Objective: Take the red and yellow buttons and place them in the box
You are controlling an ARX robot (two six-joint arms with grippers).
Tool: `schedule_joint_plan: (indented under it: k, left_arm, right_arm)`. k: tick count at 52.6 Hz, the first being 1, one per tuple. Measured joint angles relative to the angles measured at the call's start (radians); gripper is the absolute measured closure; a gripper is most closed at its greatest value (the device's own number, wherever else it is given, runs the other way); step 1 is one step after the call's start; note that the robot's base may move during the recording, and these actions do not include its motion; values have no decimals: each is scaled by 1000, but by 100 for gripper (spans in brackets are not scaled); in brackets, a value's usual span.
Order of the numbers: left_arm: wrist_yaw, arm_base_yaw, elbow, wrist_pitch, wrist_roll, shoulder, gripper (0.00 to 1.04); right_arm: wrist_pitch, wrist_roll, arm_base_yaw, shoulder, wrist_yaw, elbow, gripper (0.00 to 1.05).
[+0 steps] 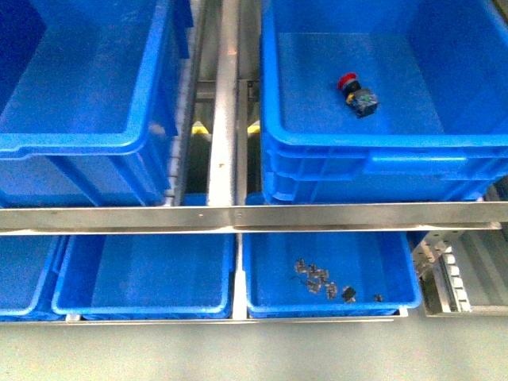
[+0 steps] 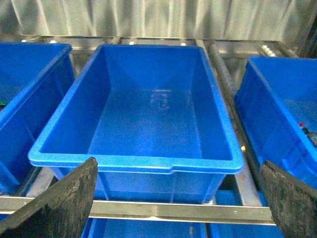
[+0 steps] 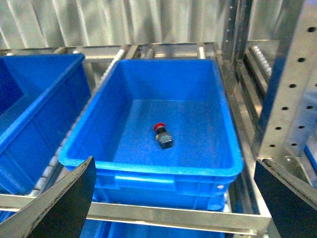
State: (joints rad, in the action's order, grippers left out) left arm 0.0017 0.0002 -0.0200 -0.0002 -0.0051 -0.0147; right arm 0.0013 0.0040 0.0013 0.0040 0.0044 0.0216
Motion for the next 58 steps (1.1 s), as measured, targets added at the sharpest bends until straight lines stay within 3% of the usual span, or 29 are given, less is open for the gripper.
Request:
schedule_joint_plan:
  k: [58]
  left_arm:
    - [-5, 0, 0, 0, 0, 0, 8]
  right_arm:
    - [-3, -1, -1, -1, -11, 0, 7]
